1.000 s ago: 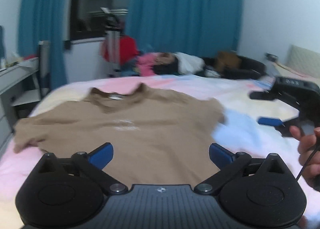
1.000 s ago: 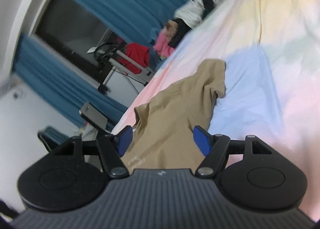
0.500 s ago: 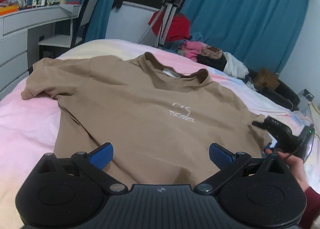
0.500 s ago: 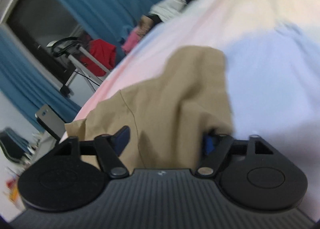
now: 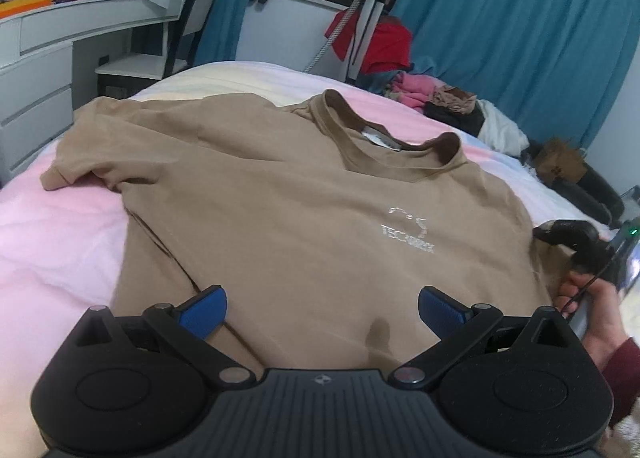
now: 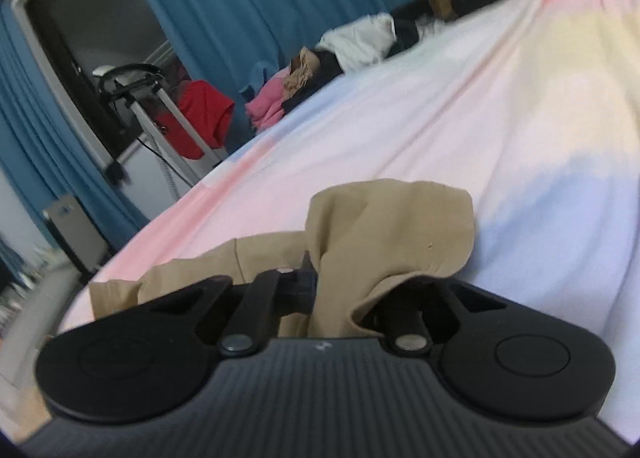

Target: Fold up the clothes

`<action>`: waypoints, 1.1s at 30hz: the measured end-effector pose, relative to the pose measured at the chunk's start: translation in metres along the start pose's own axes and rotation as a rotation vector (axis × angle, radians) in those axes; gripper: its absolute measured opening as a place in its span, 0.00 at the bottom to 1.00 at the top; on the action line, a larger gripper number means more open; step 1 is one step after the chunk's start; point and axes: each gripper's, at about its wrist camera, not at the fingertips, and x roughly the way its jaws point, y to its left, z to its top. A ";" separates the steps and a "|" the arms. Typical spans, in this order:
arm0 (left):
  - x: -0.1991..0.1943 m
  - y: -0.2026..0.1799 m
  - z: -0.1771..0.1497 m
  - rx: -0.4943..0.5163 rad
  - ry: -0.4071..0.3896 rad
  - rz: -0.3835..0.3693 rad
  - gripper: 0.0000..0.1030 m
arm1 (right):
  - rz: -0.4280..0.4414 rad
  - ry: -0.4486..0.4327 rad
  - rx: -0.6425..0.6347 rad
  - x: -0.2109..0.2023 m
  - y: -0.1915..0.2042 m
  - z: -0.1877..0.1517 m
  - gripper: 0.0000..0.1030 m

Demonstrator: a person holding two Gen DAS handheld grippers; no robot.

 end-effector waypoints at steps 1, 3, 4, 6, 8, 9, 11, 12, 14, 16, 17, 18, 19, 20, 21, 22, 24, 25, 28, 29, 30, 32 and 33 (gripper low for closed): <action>-0.002 0.001 0.001 0.001 -0.005 0.011 1.00 | -0.016 -0.018 -0.025 -0.006 0.007 0.003 0.11; -0.006 0.003 0.004 0.002 -0.014 0.032 1.00 | -0.040 -0.056 -0.083 -0.019 0.022 0.008 0.11; -0.009 0.005 0.006 0.001 -0.017 0.039 1.00 | -0.053 -0.072 -0.115 -0.024 0.029 0.011 0.11; -0.016 0.009 0.010 -0.004 -0.024 0.050 1.00 | -0.073 -0.100 -0.192 -0.038 0.050 0.014 0.11; -0.024 0.014 0.014 -0.012 -0.033 0.057 1.00 | -0.082 -0.127 -0.263 -0.052 0.074 0.017 0.11; -0.029 0.016 0.016 -0.016 -0.038 0.060 1.00 | -0.083 -0.139 -0.295 -0.058 0.085 0.018 0.11; -0.040 0.023 0.021 -0.023 -0.057 0.065 1.00 | -0.074 -0.157 -0.358 -0.068 0.114 0.016 0.11; -0.045 0.028 0.024 -0.031 -0.065 0.067 1.00 | -0.069 -0.166 -0.392 -0.075 0.128 0.011 0.11; -0.055 0.038 0.028 -0.048 -0.080 0.070 1.00 | -0.057 -0.161 -0.448 -0.079 0.156 -0.004 0.11; -0.061 0.050 0.031 -0.072 -0.085 0.076 1.00 | -0.045 -0.156 -0.504 -0.082 0.184 -0.019 0.11; -0.063 0.056 0.032 -0.085 -0.084 0.079 1.00 | -0.042 -0.144 -0.531 -0.079 0.197 -0.028 0.11; -0.065 0.063 0.032 -0.099 -0.083 0.082 1.00 | -0.042 -0.136 -0.576 -0.075 0.210 -0.041 0.11; -0.065 0.069 0.032 -0.113 -0.078 0.089 1.00 | -0.043 -0.128 -0.621 -0.070 0.223 -0.054 0.11; -0.064 0.074 0.033 -0.121 -0.071 0.091 1.00 | -0.045 -0.119 -0.675 -0.064 0.235 -0.070 0.11; -0.064 0.079 0.033 -0.128 -0.065 0.093 1.00 | -0.046 -0.096 -0.701 -0.057 0.243 -0.082 0.11; -0.062 0.082 0.033 -0.130 -0.060 0.099 1.00 | -0.046 -0.072 -0.725 -0.049 0.251 -0.095 0.11; -0.058 0.087 0.033 -0.124 -0.053 0.114 1.00 | -0.048 -0.024 -0.774 -0.035 0.266 -0.119 0.11; -0.055 0.087 0.033 -0.112 -0.049 0.123 1.00 | -0.049 0.000 -0.799 -0.027 0.274 -0.132 0.11; -0.046 0.086 0.031 -0.079 -0.034 0.147 1.00 | -0.036 0.083 -0.791 -0.008 0.273 -0.147 0.13; -0.043 0.086 0.030 -0.073 -0.029 0.151 1.00 | -0.029 0.109 -0.787 -0.003 0.273 -0.152 0.14; -0.040 0.085 0.030 -0.070 -0.027 0.152 1.00 | -0.015 0.132 -0.781 -0.001 0.270 -0.154 0.19; -0.034 0.084 0.028 -0.069 -0.027 0.151 1.00 | 0.029 0.157 -0.758 -0.004 0.267 -0.151 0.37; -0.032 0.083 0.028 -0.069 -0.027 0.152 1.00 | 0.053 0.163 -0.747 -0.008 0.266 -0.148 0.57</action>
